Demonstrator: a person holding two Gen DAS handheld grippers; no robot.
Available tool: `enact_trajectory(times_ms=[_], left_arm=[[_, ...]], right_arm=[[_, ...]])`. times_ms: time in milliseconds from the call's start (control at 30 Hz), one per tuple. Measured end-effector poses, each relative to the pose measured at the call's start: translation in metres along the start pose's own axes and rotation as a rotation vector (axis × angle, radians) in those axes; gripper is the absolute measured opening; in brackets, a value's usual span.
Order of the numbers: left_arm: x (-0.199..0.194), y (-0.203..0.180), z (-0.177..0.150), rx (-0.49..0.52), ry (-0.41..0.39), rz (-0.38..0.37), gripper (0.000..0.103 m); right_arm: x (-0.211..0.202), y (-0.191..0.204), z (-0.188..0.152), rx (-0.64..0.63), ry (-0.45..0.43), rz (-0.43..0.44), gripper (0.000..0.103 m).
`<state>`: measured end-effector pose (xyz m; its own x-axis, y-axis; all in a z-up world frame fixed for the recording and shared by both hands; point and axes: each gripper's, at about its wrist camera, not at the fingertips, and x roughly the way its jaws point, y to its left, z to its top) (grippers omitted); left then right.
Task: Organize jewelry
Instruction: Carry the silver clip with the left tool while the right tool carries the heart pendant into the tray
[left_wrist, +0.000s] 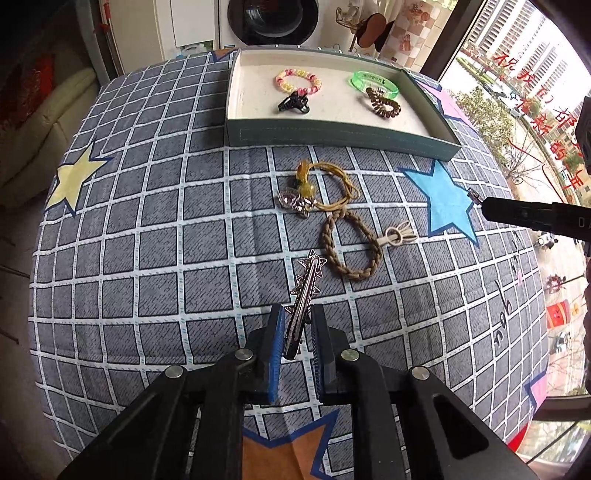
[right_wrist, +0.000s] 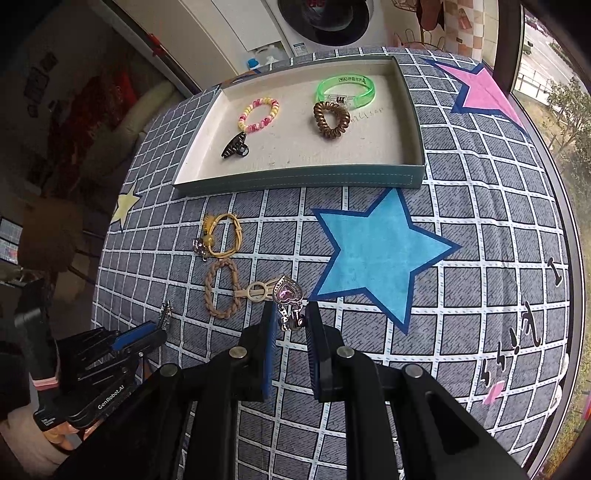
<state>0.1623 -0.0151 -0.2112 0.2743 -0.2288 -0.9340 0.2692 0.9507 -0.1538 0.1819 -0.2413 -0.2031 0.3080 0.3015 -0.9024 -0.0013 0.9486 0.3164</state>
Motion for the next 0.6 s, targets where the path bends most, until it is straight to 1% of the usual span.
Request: enact_trajectory(times_ms=[167, 300, 400, 600], left_arm=[[-0.014, -0.005, 0.049, -0.015, -0.081, -0.022, 0.027], [-0.011, -0.012, 0.085, -0.004, -0.125, -0.007, 0.027], [-0.003, -0.017, 0.111, -0.012, -0.143, -0.009, 0.027], [0.023, -0.027, 0.156, -0.029, -0.149, -0.009, 0.027]], right_arm=[[-0.012, -0.005, 0.030, 0.008, -0.049, -0.004, 0.017], [-0.016, -0.011, 0.060, 0.021, -0.085, -0.007, 0.017], [-0.013, -0.016, 0.082, 0.025, -0.099, -0.014, 0.017], [0.005, -0.035, 0.116, 0.062, -0.094, -0.036, 0.017]])
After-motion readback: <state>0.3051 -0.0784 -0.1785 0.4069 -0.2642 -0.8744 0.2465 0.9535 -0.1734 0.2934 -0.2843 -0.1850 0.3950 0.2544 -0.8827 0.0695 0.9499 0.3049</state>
